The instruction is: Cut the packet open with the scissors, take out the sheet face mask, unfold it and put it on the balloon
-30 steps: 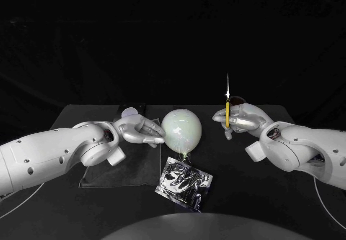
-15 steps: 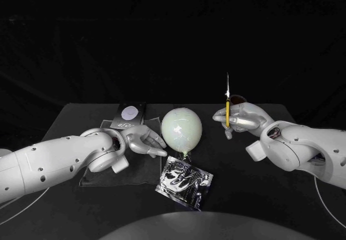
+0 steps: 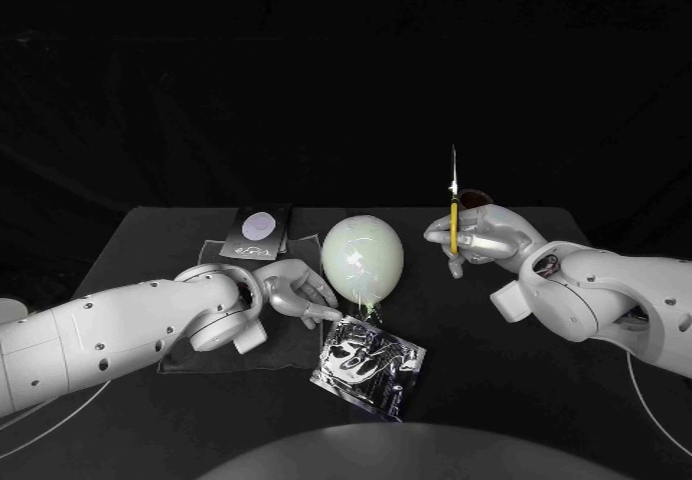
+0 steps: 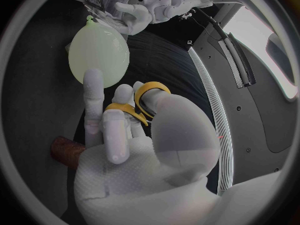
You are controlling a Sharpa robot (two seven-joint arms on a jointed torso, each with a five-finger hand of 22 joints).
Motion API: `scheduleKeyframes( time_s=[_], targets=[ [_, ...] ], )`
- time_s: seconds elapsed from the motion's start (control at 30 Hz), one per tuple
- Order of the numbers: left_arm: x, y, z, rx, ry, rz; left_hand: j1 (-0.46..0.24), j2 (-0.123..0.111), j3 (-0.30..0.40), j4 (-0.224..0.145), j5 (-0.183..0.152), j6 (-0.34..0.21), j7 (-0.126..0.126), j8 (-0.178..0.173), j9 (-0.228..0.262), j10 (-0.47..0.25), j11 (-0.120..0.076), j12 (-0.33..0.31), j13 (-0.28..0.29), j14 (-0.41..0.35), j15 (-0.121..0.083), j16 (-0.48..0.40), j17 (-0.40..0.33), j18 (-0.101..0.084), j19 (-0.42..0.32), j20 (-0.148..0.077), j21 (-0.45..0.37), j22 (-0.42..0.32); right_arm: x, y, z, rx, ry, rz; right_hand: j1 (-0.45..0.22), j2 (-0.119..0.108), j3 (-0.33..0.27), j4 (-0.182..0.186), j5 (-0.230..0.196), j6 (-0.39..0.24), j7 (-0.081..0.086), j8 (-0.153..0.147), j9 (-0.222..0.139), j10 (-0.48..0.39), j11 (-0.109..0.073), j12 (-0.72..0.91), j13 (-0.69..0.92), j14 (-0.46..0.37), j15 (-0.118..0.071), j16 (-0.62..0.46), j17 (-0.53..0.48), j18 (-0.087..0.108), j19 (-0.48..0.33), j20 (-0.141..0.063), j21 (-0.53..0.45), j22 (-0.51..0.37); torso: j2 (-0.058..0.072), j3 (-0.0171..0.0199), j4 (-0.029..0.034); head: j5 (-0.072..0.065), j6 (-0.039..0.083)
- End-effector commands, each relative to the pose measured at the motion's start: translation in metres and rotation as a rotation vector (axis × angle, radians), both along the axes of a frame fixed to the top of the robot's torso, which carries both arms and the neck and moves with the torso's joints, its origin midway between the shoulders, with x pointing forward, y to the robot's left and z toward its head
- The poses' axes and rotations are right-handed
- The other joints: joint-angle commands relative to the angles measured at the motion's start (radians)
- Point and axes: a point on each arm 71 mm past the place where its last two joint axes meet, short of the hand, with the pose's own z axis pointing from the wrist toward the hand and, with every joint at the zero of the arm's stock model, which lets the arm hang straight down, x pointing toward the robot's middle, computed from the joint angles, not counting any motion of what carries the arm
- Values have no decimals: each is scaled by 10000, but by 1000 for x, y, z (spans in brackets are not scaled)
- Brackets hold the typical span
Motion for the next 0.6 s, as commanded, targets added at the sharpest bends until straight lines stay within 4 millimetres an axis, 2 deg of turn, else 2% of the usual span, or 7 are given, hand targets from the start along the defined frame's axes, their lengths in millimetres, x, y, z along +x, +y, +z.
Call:
scheduleKeyframes(
  time_s=[0.03,0.23,0.37,0.6],
  targets=[
    [-1,-3,0,-84,120,-123,30,141,-56,-22,29,94,290,93,32,129,-67,124,15,249,-104,161,85,159,363,-124,226,95,0,2,1,31,-183,136,710,829,9,-51,0,69,-32,-66,-4,3306,-505,7889,3472,797,86,16,1266,109,-26,26,-8,14,-2,6,2,-18,-4],
    [-3,-10,-1,-165,342,-474,177,256,-158,-44,22,169,206,156,53,315,-168,298,57,523,-211,416,241,146,654,-269,476,208,1,0,1,24,-166,-28,707,833,9,-51,0,74,-33,-72,-9,3304,-505,7882,3466,796,87,11,1259,113,-35,26,-21,2,-9,-1,18,-113,-6],
    [-4,-13,-2,-184,444,-631,322,355,-257,-57,22,197,184,181,55,339,-209,364,64,747,-296,667,416,138,898,-369,731,334,1,0,1,68,-123,-127,707,835,9,-53,1,77,-34,-75,-12,3300,-505,7866,3449,792,87,-3,1242,119,-49,27,-49,-26,-7,0,17,-101,3],
    [-2,-16,-4,-177,558,-677,427,432,-295,-66,22,180,197,172,47,306,-209,371,57,790,-314,756,499,128,956,-408,837,390,0,0,1,146,-65,-198,704,838,9,-54,1,84,-35,-79,-17,3297,-506,7857,3441,789,87,-16,1225,124,-63,27,-73,-49,-2,-5,-2,-89,-18]
  ],
)
